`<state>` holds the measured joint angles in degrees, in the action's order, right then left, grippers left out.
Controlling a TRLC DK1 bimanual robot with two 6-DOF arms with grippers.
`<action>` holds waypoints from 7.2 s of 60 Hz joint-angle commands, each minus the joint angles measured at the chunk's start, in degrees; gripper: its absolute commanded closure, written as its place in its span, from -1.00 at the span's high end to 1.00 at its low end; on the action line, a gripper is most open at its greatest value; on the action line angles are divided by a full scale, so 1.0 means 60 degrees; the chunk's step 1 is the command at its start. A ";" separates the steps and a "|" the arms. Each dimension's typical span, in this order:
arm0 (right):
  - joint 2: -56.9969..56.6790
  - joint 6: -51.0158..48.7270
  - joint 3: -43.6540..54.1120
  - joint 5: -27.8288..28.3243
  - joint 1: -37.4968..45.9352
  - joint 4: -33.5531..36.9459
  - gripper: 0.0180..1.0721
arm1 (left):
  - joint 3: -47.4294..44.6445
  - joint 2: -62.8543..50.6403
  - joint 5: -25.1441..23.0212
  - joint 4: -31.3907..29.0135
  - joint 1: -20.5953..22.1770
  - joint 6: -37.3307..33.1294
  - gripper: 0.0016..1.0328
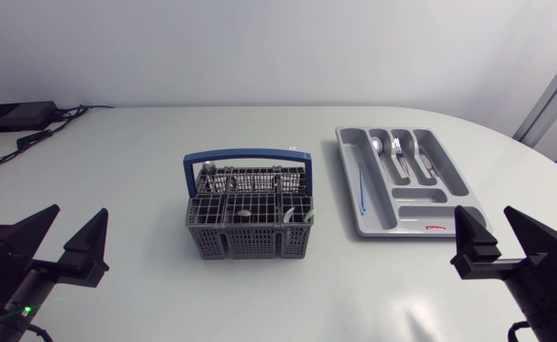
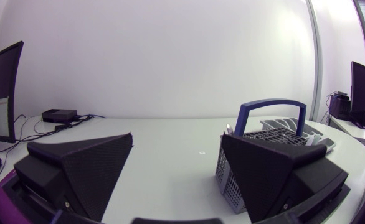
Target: Unload the cutlery basket into the drawer organizer.
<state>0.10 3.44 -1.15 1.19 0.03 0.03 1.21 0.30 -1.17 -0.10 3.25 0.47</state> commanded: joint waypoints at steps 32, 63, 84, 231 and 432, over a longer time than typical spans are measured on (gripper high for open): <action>-0.0075 0.0115 -0.0087 -0.0096 -0.0108 -0.0269 0.93 | 0.0662 0.0024 0.0019 0.0324 0.0016 0.0200 0.92; 0.1785 -0.0134 -0.1918 -0.0096 -0.0167 -0.0240 0.93 | 0.4617 -0.4898 0.0180 0.0002 0.1246 -0.0752 0.85; 0.4422 -0.0134 -0.3295 0.0036 -0.0181 0.0668 0.90 | 0.6829 -0.8575 0.2524 -0.1595 0.3766 -0.3404 0.77; 0.6209 -0.4016 -0.3119 0.0739 -0.1324 0.2221 0.90 | 0.7781 -1.3482 0.2216 -0.1478 0.6564 -0.8897 -0.91; 0.7908 -0.4793 -0.5580 0.1955 -0.2759 0.4579 0.76 | 1.0403 -1.3247 -0.0289 -0.5946 0.6974 -0.6802 0.36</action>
<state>45.80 -25.54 -31.07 11.16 -15.73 23.03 66.72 -81.65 -2.59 -35.11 45.47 -36.93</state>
